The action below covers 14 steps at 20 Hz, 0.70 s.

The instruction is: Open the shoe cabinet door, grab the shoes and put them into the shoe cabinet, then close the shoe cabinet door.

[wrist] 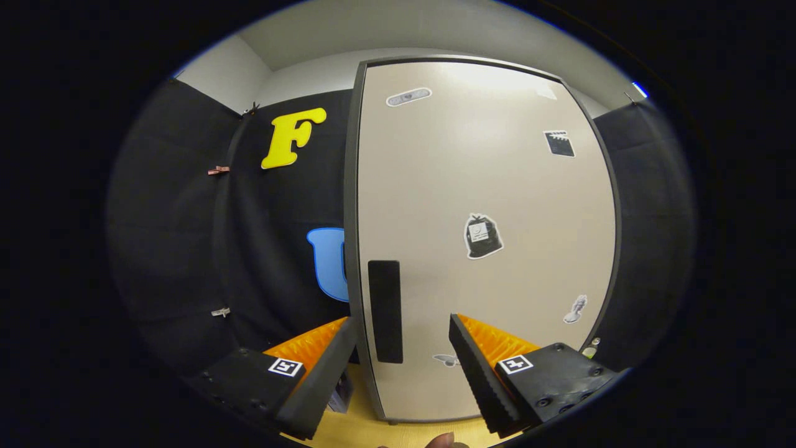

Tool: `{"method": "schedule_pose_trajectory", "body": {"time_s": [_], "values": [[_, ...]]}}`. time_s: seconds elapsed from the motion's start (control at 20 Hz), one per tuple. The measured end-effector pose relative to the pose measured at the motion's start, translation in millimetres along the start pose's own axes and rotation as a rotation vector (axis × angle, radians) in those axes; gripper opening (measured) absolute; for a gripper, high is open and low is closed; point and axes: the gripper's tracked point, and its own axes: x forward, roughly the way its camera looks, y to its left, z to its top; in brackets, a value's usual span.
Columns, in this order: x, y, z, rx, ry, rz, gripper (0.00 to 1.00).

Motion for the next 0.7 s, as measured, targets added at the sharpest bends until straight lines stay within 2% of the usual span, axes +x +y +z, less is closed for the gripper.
{"method": "schedule_pose_trajectory", "body": {"time_s": [0.25,0.35,0.5,0.6,0.7], "values": [[34,4,-17,-0.014,0.009,-0.036,0.98],[45,2,-21,-0.021,0.013,-0.056,0.94],[54,-2,-23,-0.019,0.005,-0.079,0.57],[58,6,-20,-0.023,-0.018,-0.058,0.57],[55,4,-19,-0.038,-0.035,-0.081,0.36]]}}
